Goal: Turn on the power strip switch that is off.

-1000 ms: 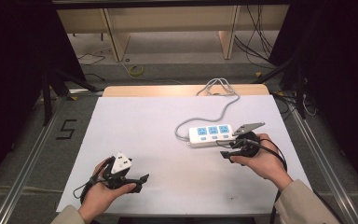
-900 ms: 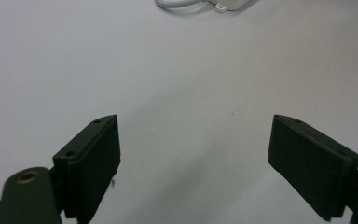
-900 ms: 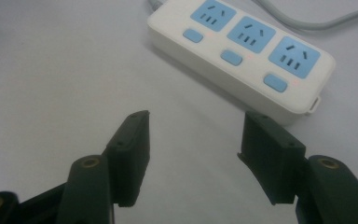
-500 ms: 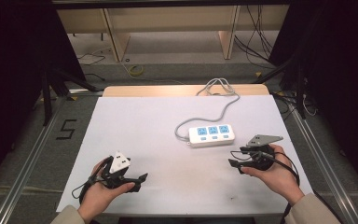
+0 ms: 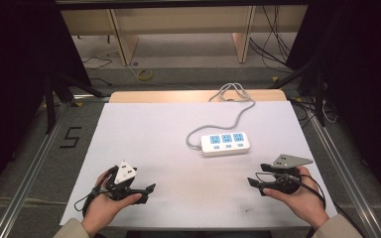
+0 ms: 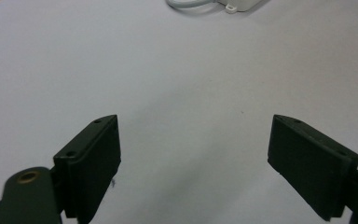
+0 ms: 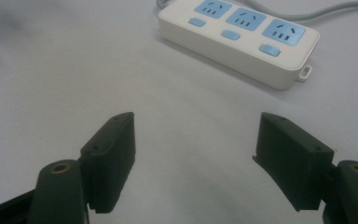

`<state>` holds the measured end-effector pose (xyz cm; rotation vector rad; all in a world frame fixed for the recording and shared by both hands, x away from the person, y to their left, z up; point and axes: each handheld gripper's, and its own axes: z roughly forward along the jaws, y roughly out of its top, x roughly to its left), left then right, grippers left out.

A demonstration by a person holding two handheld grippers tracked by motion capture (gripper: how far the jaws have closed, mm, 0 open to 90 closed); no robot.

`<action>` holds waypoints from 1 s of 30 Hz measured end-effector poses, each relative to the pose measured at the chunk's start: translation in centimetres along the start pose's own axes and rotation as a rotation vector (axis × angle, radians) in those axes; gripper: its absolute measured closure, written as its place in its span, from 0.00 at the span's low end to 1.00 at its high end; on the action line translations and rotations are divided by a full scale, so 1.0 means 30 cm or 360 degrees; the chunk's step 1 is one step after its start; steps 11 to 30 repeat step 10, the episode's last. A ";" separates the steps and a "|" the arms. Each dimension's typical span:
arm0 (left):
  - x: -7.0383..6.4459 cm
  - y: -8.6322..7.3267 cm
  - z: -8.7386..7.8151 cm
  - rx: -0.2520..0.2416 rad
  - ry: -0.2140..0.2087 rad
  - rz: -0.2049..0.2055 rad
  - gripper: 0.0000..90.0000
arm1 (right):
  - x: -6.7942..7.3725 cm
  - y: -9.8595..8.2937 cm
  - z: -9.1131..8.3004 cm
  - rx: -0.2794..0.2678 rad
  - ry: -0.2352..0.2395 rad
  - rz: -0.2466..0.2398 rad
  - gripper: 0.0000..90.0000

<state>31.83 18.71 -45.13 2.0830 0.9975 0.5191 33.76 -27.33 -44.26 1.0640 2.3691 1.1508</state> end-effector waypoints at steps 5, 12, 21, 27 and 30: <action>-0.002 0.000 0.002 0.0002 -0.0005 0.0009 0.18 | 0.003 -0.009 -0.004 -0.0013 0.0000 0.0010 0.32; -0.011 0.002 0.013 0.0023 -0.0032 0.0007 0.18 | -0.002 -0.011 -0.011 -0.0031 -0.0004 0.0033 0.32; -0.011 0.002 0.013 0.0023 -0.0032 0.0007 0.18 | -0.002 -0.011 -0.011 -0.0031 -0.0004 0.0033 0.32; -0.011 0.002 0.013 0.0023 -0.0032 0.0007 0.18 | -0.002 -0.011 -0.011 -0.0031 -0.0004 0.0033 0.32; -0.011 0.002 0.013 0.0023 -0.0032 0.0007 0.18 | -0.002 -0.011 -0.011 -0.0031 -0.0004 0.0033 0.32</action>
